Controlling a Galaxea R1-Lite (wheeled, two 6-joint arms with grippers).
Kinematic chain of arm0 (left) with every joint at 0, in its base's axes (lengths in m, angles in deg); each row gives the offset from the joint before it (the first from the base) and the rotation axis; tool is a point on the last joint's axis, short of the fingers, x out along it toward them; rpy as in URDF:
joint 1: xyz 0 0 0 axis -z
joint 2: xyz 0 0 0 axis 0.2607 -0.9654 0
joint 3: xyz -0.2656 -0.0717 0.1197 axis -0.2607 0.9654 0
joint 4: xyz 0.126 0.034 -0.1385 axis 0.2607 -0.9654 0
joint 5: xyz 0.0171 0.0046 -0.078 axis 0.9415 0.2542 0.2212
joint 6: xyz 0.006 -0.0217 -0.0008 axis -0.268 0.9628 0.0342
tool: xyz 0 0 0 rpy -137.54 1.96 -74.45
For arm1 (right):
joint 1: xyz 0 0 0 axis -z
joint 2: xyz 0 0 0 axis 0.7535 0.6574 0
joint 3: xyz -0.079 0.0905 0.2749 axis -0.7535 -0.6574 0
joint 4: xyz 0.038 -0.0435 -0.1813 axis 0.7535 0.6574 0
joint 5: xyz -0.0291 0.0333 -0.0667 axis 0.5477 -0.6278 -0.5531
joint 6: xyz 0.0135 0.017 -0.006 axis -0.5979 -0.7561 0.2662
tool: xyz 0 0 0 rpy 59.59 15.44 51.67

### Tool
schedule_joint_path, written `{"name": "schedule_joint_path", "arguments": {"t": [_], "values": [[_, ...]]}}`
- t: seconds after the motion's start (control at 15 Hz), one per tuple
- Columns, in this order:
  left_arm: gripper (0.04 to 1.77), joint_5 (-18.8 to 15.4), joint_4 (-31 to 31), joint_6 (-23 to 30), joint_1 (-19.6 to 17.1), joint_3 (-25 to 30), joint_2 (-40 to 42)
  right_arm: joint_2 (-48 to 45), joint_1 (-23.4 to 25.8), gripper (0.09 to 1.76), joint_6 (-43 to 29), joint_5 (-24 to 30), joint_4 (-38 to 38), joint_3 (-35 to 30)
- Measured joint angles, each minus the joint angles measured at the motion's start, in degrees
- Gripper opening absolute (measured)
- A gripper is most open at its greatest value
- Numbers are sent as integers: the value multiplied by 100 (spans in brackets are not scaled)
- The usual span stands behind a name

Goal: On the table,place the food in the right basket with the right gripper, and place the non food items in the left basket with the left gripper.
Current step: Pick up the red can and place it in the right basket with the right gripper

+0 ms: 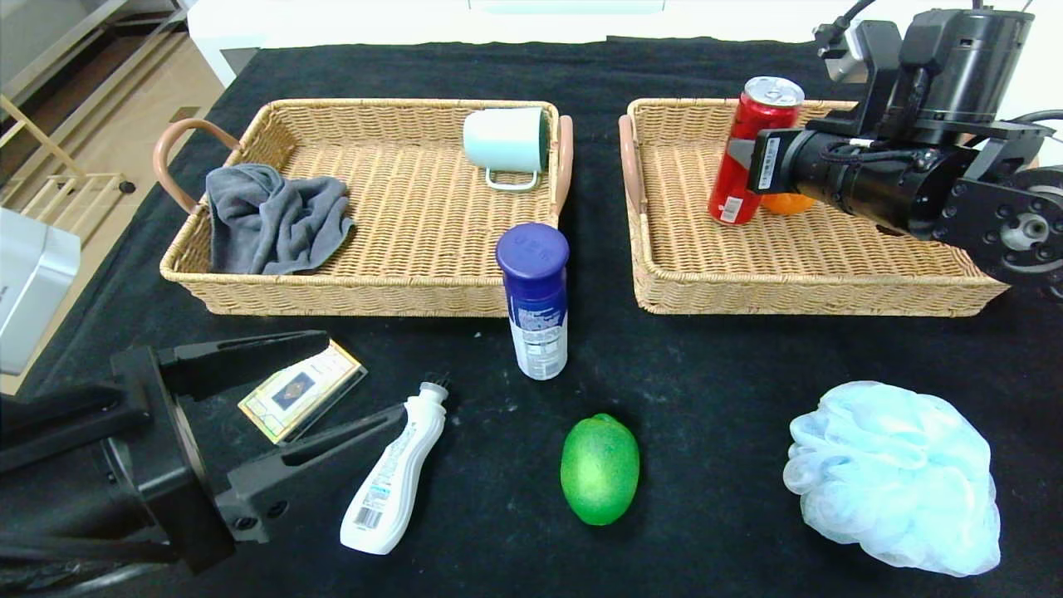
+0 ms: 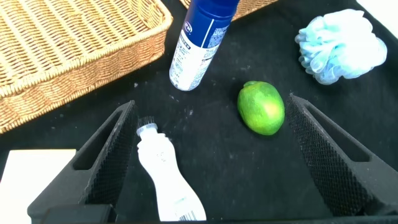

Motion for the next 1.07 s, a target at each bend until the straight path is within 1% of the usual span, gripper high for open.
{"name": "schedule_joint_path", "arguments": {"t": [0.33, 0.53, 0.67, 0.87, 1.07], "values": [[172, -2, -24, -37, 0, 9, -2, 22, 15, 94, 27, 27, 5, -16], [172, -5, -13, -37, 0, 9, 0, 0, -10, 118, 13, 16, -22, -39], [172, -2, -9, -39, 0, 9, 4, -30, -18, 130, 17, 27, 11, -59], [172, -5, -41, -39, 0, 11, 6, -157, -51, 143, 20, 24, 82, -122], [172, -5, -46, -41, 6, 13, 11, -544, -167, 152, 22, 21, 217, -510]]}}
